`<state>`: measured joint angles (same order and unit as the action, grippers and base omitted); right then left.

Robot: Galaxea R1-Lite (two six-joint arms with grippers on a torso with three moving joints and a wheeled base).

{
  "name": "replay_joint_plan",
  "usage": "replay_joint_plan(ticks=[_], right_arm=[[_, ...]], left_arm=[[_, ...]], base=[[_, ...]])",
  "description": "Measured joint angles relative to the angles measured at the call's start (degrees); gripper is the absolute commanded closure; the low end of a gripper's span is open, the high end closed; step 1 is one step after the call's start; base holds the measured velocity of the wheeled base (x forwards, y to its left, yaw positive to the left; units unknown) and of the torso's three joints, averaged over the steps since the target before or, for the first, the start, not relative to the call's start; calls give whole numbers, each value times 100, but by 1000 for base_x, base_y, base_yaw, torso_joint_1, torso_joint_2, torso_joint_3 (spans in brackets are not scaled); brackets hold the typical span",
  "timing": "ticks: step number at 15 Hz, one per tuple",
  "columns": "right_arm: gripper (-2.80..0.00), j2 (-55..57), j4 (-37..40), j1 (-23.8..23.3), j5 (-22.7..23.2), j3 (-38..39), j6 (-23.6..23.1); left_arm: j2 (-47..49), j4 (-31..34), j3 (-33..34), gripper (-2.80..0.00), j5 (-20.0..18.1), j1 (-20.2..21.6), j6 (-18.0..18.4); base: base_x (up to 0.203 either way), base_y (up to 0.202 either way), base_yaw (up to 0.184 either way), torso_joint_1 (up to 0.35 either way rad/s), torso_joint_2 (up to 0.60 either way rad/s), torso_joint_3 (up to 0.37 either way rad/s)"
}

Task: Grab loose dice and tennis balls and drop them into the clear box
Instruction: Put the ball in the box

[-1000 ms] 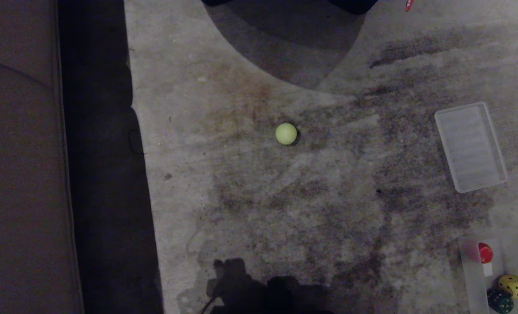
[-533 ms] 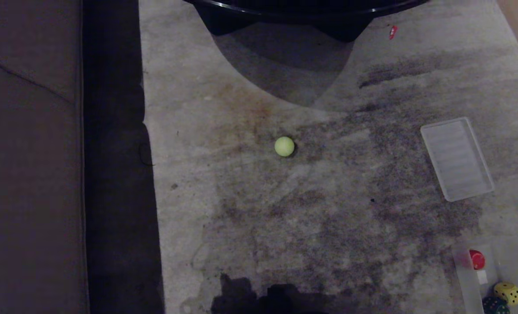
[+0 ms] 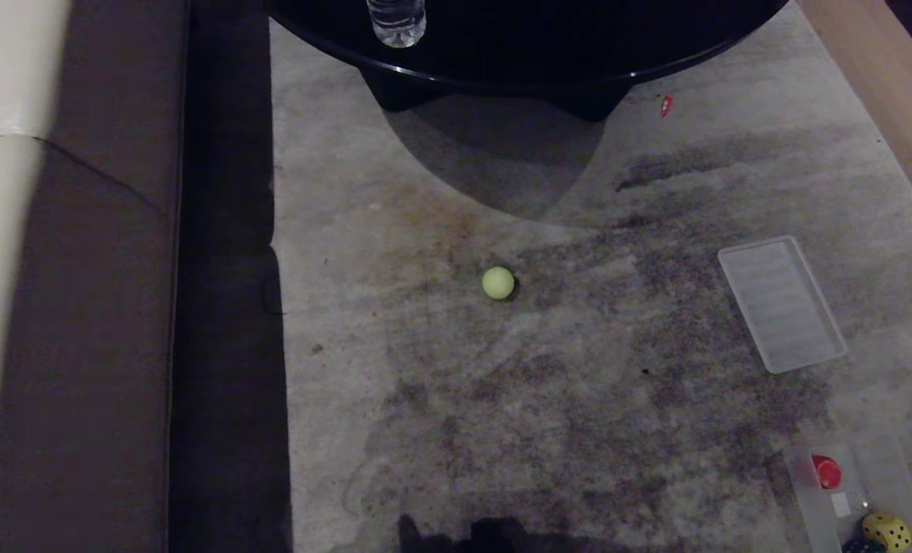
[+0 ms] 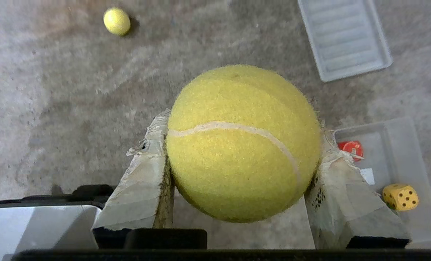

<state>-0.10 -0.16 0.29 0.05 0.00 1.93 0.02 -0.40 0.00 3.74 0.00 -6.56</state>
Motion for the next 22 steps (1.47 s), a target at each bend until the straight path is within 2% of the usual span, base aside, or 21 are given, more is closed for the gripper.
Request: replay_joint_plan(ticks=[22], right_arm=[[0, 2, 0, 1, 0, 0, 0]], left_arm=[[-2, 0, 0, 0, 0, 0, -22]], base=[[0, 0, 0, 2, 2, 203]])
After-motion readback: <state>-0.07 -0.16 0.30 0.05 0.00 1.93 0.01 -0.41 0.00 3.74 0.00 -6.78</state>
